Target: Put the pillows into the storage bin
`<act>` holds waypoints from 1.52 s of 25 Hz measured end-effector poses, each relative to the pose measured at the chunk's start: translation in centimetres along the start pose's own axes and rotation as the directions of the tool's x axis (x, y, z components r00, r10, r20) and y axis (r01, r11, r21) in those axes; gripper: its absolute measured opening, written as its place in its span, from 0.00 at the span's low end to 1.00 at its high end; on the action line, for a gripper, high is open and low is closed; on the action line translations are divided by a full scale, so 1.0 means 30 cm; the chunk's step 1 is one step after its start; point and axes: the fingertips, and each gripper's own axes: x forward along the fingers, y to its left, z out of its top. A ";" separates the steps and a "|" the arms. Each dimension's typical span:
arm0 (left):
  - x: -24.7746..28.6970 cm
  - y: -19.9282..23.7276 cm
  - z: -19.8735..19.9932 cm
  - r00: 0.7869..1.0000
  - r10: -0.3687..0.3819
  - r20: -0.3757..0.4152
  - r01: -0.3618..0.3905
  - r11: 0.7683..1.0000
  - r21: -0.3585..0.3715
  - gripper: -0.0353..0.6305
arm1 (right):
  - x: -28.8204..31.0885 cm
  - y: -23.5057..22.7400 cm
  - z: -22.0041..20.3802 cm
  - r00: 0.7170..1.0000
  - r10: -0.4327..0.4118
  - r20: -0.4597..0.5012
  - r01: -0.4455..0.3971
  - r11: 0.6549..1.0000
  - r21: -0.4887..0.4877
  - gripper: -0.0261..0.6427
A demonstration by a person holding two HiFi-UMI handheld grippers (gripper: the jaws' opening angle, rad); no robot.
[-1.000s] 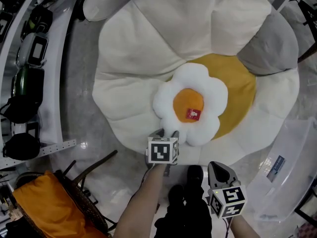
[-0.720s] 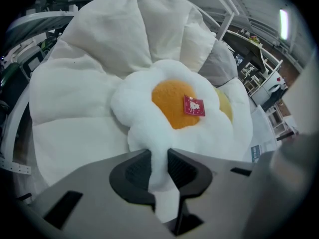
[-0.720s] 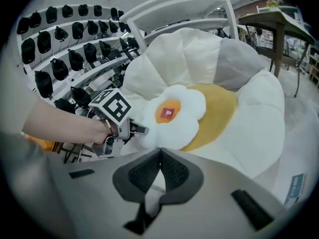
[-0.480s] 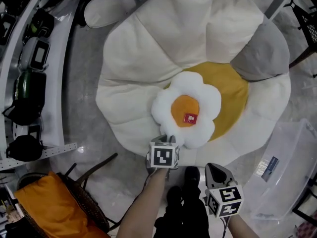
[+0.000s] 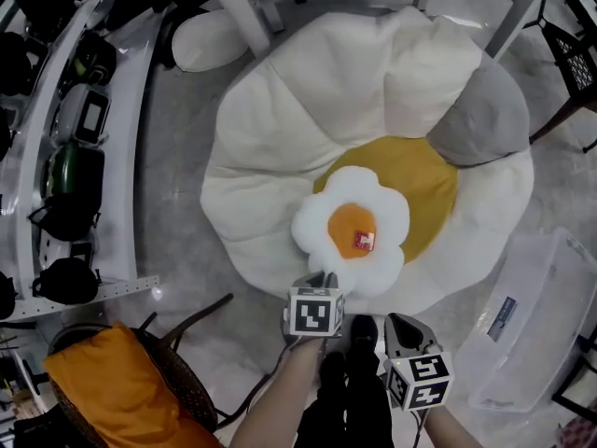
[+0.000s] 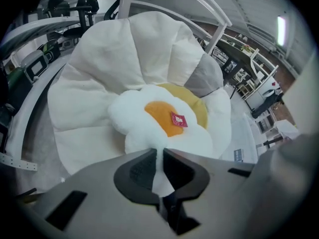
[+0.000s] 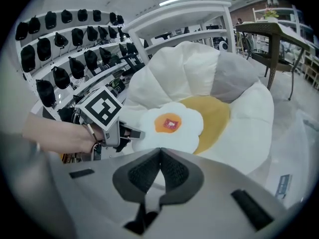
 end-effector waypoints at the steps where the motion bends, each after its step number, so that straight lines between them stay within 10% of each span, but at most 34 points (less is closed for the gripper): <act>1: -0.026 -0.006 -0.001 1.000 0.001 -0.003 -0.001 1.000 0.001 0.11 | -0.018 0.006 0.004 1.000 0.000 -0.002 0.000 1.000 0.000 0.04; 38: -0.859 -0.012 -0.085 0.991 0.096 -0.088 -0.071 0.965 0.252 0.09 | -0.547 0.350 0.090 0.998 -0.057 0.031 0.055 0.998 0.039 0.04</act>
